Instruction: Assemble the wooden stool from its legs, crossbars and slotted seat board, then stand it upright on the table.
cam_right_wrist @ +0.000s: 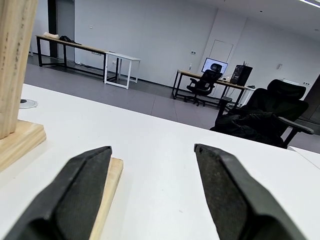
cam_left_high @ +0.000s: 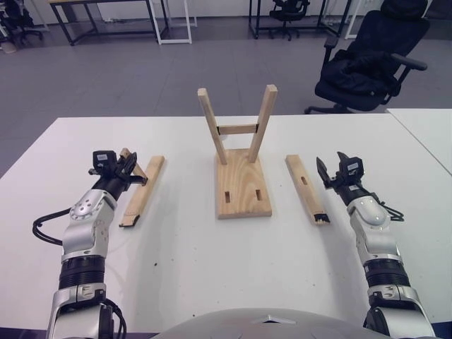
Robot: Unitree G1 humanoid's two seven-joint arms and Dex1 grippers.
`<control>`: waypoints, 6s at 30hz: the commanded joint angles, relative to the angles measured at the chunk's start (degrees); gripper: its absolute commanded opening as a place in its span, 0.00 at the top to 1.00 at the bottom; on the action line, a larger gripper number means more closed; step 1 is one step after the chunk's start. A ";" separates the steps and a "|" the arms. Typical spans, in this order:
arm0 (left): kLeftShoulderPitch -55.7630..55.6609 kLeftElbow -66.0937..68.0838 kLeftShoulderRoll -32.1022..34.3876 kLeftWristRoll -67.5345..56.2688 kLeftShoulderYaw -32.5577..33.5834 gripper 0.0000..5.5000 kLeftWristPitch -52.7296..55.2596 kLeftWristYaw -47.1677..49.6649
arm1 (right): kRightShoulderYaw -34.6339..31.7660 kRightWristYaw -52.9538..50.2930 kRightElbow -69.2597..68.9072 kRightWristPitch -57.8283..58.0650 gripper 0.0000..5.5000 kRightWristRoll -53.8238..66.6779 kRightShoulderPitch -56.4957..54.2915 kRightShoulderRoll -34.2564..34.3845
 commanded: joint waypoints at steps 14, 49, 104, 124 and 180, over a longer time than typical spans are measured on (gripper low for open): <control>3.08 0.59 -0.69 7.16 -2.31 0.76 -1.66 5.34 | 0.61 -0.16 0.10 -0.61 0.44 -1.03 -1.20 0.04; 11.07 -16.71 -0.08 12.55 -5.59 0.59 28.12 8.66 | -1.50 -2.68 -7.79 2.59 0.44 0.22 6.57 0.39; -6.17 -45.84 6.19 -2.59 -16.10 0.63 16.10 -14.77 | -2.49 -33.66 -37.25 50.55 0.80 89.88 -23.18 5.80; 2.33 -30.73 -1.50 8.31 -9.11 0.30 9.82 0.04 | -3.21 -33.40 -49.38 45.17 0.81 59.32 7.98 -0.37; -1.00 -29.61 -2.36 11.11 -8.15 0.30 11.17 -0.66 | -8.17 -22.09 -59.00 39.06 0.25 27.55 -5.48 2.29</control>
